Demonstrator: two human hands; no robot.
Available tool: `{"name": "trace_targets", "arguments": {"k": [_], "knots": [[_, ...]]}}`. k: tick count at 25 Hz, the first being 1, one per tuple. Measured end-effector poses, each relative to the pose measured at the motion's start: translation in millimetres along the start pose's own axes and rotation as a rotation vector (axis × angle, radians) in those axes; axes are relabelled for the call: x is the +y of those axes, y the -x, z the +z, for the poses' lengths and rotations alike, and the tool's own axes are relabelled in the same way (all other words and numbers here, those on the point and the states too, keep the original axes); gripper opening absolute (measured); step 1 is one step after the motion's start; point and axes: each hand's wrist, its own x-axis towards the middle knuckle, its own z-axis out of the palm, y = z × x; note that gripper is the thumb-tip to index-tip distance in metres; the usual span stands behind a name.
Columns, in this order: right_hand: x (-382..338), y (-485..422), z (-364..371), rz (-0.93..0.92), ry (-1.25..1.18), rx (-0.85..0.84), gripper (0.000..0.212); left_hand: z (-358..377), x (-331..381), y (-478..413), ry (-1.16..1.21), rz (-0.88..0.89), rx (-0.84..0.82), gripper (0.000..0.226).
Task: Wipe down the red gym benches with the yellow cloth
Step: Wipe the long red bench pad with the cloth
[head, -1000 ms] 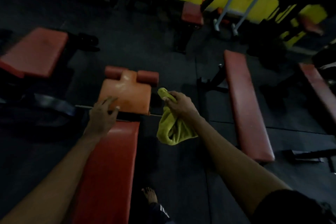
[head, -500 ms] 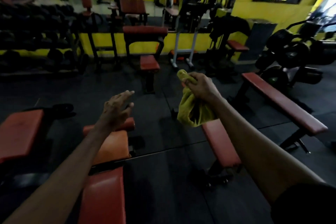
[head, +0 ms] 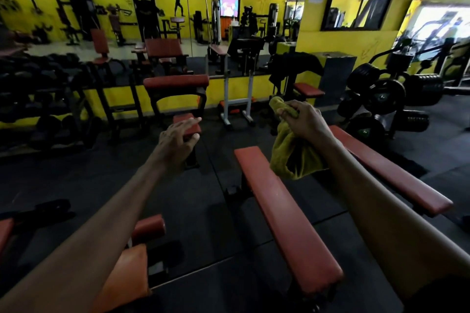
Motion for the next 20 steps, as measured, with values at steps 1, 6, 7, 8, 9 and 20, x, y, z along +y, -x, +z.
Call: {"name": "trace_targets", "arguments": {"k": [1, 6, 7, 8, 9, 20], "knots": [[8, -11, 0, -0.001, -0.005, 0.000, 0.047, 9, 3, -14, 0.027, 0.006, 0.023, 0.049], [50, -60, 9, 0.016, -0.014, 0.013, 0.043, 48, -11, -94, 0.029, 0.006, -0.051, 0.050], [57, -72, 12, 0.022, -0.017, 0.018, 0.043, 54, -19, -110, 0.034, -0.007, -0.067, 0.051], [64, -87, 15, 0.028, -0.014, 0.025, 0.042, 61, -26, -129, 0.036, -0.015, -0.076, 0.052], [70, -103, 19, 0.031, -0.008, 0.032, 0.042, 68, -33, -149, 0.026, -0.002, -0.075, 0.052], [117, -306, 119, 0.106, 0.049, 0.052, 0.047, 141, -115, -391, 0.013, 0.147, -0.205, 0.056]]}}
